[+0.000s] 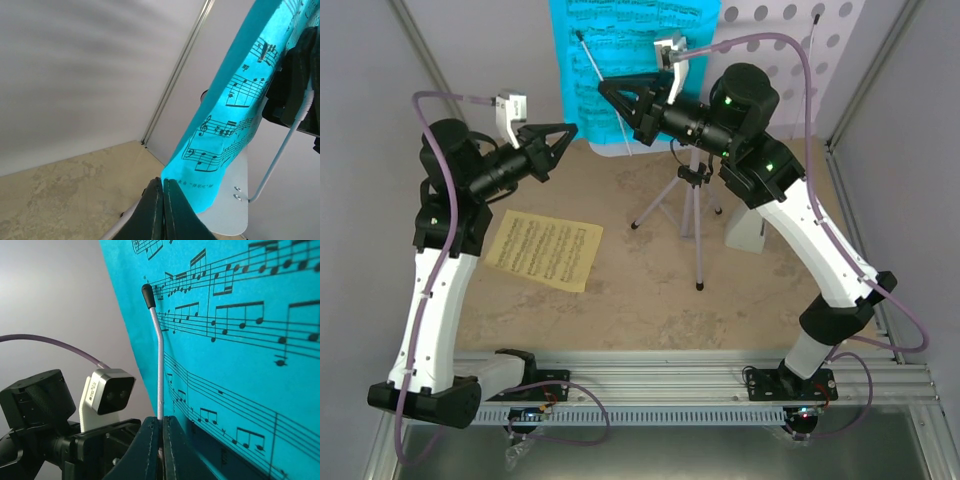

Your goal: Pack up the instrument practice props

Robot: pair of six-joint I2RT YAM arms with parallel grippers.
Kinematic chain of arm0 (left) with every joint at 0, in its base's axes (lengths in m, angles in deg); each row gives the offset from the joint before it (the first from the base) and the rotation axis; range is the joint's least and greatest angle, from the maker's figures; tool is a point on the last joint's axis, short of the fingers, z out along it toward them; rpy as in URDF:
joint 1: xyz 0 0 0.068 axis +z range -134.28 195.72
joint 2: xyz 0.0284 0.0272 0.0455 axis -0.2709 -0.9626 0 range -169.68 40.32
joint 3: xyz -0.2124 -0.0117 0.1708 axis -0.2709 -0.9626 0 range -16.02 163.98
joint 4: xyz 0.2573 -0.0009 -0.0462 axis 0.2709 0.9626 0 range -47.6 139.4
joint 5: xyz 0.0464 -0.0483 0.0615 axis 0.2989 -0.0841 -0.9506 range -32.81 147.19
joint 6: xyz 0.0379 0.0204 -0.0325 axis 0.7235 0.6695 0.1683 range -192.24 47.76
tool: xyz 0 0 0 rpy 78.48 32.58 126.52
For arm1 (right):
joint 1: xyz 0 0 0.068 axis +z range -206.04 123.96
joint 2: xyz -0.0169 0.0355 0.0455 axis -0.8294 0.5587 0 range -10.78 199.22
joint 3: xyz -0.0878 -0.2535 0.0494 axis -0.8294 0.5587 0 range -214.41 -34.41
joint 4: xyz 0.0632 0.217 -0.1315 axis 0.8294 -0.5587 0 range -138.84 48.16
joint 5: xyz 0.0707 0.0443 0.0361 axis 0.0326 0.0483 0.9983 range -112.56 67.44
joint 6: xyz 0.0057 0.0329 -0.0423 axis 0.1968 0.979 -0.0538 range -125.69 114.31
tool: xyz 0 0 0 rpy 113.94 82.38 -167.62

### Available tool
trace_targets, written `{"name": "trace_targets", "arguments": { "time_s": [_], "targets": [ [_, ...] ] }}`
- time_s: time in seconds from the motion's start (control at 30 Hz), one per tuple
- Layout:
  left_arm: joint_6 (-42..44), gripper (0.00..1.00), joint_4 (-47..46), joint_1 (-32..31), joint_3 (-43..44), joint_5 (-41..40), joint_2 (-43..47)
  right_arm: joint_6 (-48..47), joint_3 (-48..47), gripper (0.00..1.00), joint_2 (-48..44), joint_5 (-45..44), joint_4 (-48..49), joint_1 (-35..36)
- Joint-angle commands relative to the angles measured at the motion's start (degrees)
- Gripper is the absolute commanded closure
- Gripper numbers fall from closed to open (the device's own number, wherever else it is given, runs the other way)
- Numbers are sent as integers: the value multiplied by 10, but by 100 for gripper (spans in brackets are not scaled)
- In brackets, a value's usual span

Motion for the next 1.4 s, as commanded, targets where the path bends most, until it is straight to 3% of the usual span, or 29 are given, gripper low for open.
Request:
{"name": "trace_targets", "arguments": {
  "time_s": [0.0, 0.27, 0.43, 0.67, 0.9, 1.03, 1.37],
  "targets": [
    [-10, 100, -16, -3, -11, -11, 18, -12, 6, 99, -8, -5, 22, 2],
    [-74, 100, -48, 9, -57, -130, 28, -19, 37, 99, -18, 1, 59, 3],
    [-119, 100, -88, 58, -109, -168, 62, -22, 44, 100, -22, 3, 64, 2],
    [-135, 100, -120, 112, -268, -288, 126, -16, 64, 99, -34, -2, 73, 2],
    [-165, 100, -159, 114, -462, -322, 157, -16, 76, 99, -41, -7, 70, 1],
    [-160, 100, -157, 114, -503, -336, 130, -14, 90, 99, -49, -8, 75, 1],
    [-222, 100, -219, 115, -597, -267, 8, -10, 121, 99, -59, -7, 98, 0]
  ]
}}
